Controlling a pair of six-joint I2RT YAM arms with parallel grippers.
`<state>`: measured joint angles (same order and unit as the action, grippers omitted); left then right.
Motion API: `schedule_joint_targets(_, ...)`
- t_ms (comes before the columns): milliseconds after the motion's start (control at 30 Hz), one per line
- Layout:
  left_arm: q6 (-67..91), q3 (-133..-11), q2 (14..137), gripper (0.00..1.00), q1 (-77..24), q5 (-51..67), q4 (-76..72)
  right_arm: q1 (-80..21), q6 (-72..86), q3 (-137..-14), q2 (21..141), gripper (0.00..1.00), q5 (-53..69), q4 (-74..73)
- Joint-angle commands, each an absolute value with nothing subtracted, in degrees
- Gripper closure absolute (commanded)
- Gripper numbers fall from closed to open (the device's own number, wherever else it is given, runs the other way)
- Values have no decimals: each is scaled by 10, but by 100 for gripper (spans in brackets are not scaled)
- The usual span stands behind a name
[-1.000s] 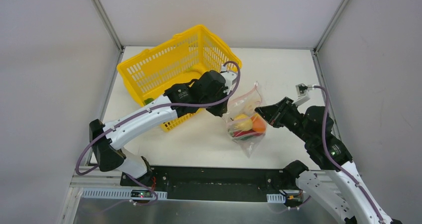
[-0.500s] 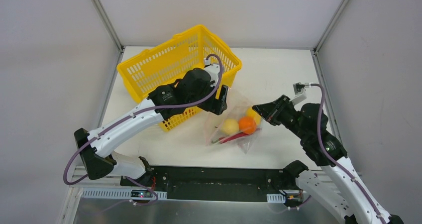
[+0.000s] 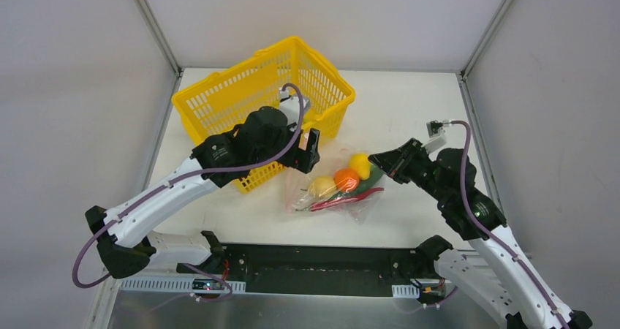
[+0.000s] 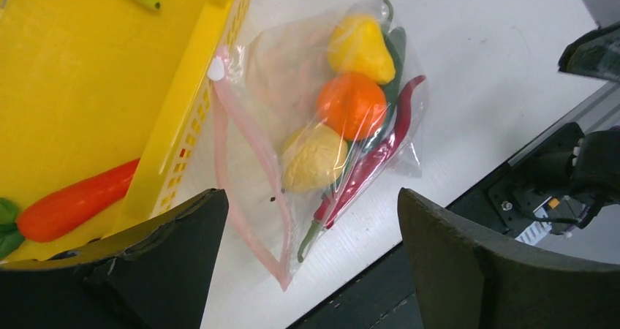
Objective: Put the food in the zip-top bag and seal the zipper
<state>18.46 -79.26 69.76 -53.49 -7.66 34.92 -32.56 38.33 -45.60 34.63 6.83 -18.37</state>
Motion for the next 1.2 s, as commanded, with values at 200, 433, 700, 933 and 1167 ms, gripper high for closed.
schedule_joint_targets(200,241,-609,593,16,-529,-28,307,-327,383,-451,404,83,135,-152)
schedule_joint_targets(433,304,-490,456,15,-529,-71,247,-354,368,-493,507,59,144,-193)
schedule_joint_targets(700,334,-445,430,16,-530,-80,248,-454,364,-558,607,45,-6,-224)
schedule_joint_targets(933,373,-408,361,17,-529,-151,245,-594,377,-644,704,41,-231,-262)
schedule_joint_targets(1167,336,-430,313,17,-530,-154,258,-687,397,-719,823,38,-361,-274)
